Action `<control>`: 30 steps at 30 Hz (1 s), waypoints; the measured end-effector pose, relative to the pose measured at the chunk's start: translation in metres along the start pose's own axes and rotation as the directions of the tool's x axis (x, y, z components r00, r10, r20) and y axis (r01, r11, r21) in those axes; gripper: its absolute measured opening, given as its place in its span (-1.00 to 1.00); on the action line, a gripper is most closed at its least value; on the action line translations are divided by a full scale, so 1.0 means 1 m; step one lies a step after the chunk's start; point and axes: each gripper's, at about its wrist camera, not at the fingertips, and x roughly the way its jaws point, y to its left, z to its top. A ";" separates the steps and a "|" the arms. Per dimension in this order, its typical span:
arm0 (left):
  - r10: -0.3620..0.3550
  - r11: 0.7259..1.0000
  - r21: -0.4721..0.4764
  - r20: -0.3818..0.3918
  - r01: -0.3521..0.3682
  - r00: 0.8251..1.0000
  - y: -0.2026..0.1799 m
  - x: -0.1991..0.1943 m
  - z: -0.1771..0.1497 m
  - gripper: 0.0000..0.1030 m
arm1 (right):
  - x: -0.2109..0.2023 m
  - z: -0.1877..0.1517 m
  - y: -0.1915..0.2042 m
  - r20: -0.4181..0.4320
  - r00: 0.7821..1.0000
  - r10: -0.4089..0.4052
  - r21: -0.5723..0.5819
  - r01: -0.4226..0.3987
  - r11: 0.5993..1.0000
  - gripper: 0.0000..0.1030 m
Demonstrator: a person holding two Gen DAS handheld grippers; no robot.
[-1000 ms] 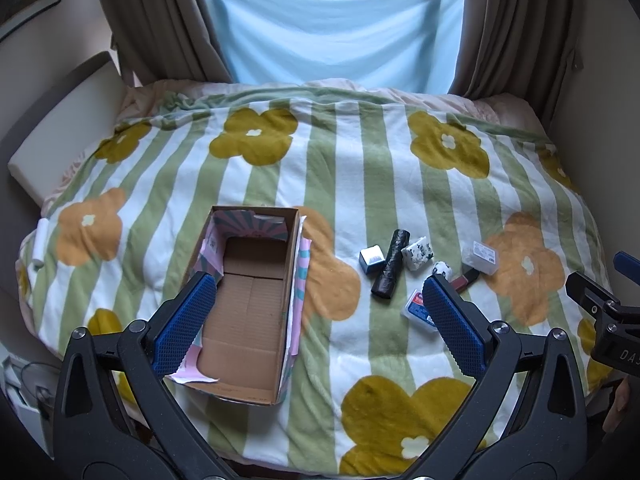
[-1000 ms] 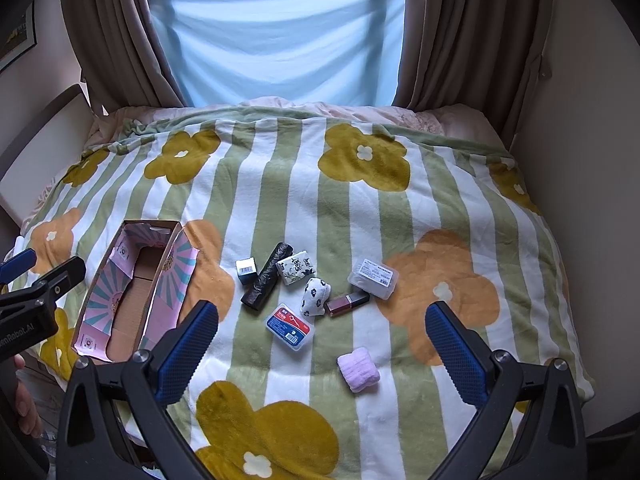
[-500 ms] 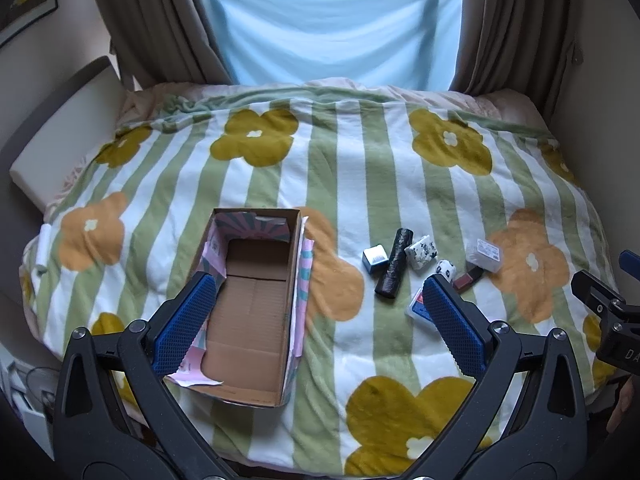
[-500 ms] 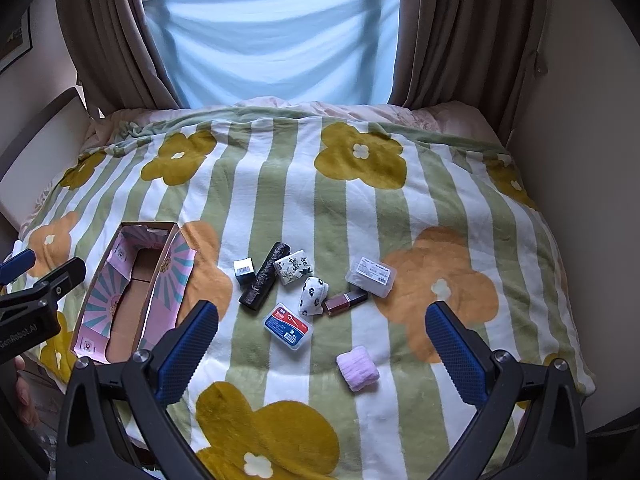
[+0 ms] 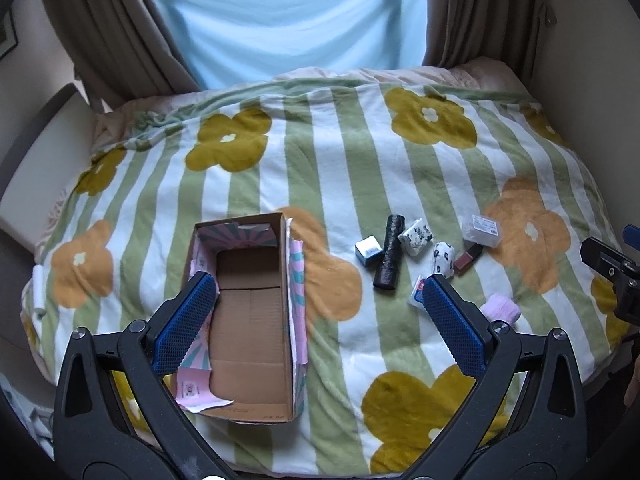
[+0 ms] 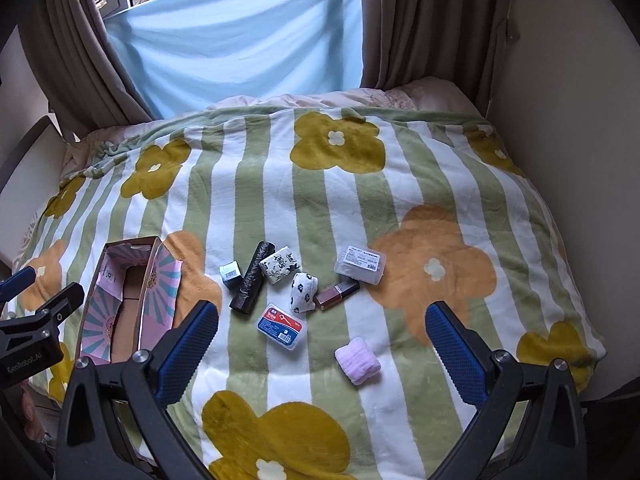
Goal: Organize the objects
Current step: 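Grasp the blue barcode box with the left tool while the right tool grasps the plush ball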
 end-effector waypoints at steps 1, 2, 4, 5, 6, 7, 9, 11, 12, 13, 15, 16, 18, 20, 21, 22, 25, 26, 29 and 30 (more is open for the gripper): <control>-0.013 1.000 0.012 -0.014 0.014 1.000 -0.002 0.007 0.002 0.99 | 0.003 0.000 -0.002 -0.005 1.000 -0.006 0.014 0.006 1.000 0.99; -0.027 0.999 0.024 -0.030 0.027 0.999 -0.002 0.014 0.005 0.99 | 0.007 0.001 -0.005 -0.011 1.000 -0.012 0.028 0.012 1.000 0.99; -0.047 0.998 0.049 -0.053 0.050 0.997 -0.005 0.028 0.009 0.99 | 0.016 0.002 -0.009 -0.023 0.999 -0.023 0.053 0.024 0.998 0.99; -0.056 0.996 0.064 -0.067 0.060 0.996 -0.005 0.037 0.012 0.99 | 0.020 0.002 -0.011 -0.028 0.999 -0.027 0.063 0.029 0.998 0.99; -0.063 0.995 0.077 -0.079 0.069 0.995 -0.007 0.046 0.014 0.99 | 0.024 0.003 -0.012 -0.033 0.999 -0.031 0.073 0.033 0.997 0.99; -0.073 0.993 0.088 -0.088 0.080 0.993 -0.008 0.055 0.016 0.99 | 0.030 0.003 -0.013 -0.038 0.999 -0.036 0.080 0.039 0.996 0.99; -0.094 0.988 0.113 -0.108 0.106 0.990 -0.009 0.076 0.022 0.99 | 0.042 0.005 -0.013 -0.047 0.998 -0.042 0.086 0.046 0.995 0.99; -0.114 0.982 0.137 -0.134 0.132 0.984 -0.011 0.099 0.027 0.99 | 0.058 0.007 -0.014 -0.059 0.997 -0.044 0.087 0.049 0.995 0.99; -0.122 0.978 0.152 -0.146 0.145 0.982 -0.013 0.110 0.029 0.99 | 0.067 0.007 -0.013 -0.066 0.997 -0.044 0.085 0.050 0.995 0.99; -0.127 0.973 0.170 -0.159 0.154 0.979 -0.015 0.123 0.033 0.99 | 0.076 0.008 -0.013 -0.074 0.996 -0.043 0.082 0.049 0.995 0.99; -0.136 0.962 0.210 -0.186 0.174 0.973 -0.020 0.148 0.038 0.99 | 0.096 0.007 -0.011 -0.088 0.995 -0.044 0.073 0.051 0.996 0.99; -0.138 0.955 0.232 -0.200 0.184 0.970 -0.021 0.161 0.040 0.99 | 0.106 0.007 -0.010 -0.095 0.994 -0.047 0.064 0.053 0.997 0.99; -0.133 0.941 0.278 -0.226 0.195 0.965 -0.027 0.186 0.043 0.99 | 0.126 0.007 -0.008 -0.111 0.993 -0.047 0.043 0.052 0.998 0.99; -0.121 0.925 0.324 -0.248 0.200 0.961 -0.032 0.209 0.044 0.99 | 0.146 0.007 -0.006 -0.127 0.991 -0.046 0.020 0.049 0.999 0.99; -0.112 0.915 0.349 -0.263 0.202 0.958 -0.035 0.220 0.043 0.99 | 0.155 0.007 -0.005 -0.138 0.989 -0.044 0.008 0.046 0.999 0.99; -0.104 0.905 0.371 -0.279 0.207 0.955 -0.037 0.231 0.042 0.99 | 0.164 0.006 -0.004 -0.150 0.988 -0.042 -0.003 0.042 0.999 0.99; -0.098 0.876 0.419 -0.327 0.237 0.940 -0.044 0.258 0.040 0.99 | 0.194 0.005 -0.002 -0.187 0.982 -0.024 -0.029 0.019 0.999 0.99; -0.094 0.866 0.436 -0.340 0.245 0.936 -0.047 0.267 0.040 0.99 | 0.203 0.005 -0.001 -0.200 0.980 -0.019 -0.039 0.012 0.999 0.99; -0.078 0.831 0.487 -0.378 0.270 0.922 -0.058 0.290 0.036 0.99 | 0.231 0.001 0.004 -0.241 0.970 -0.024 -0.078 0.005 0.997 0.99; -0.072 0.819 0.502 -0.390 0.278 0.918 -0.061 0.297 0.036 0.98 | 0.240 0.000 0.005 -0.259 0.966 -0.028 -0.090 0.005 0.996 0.94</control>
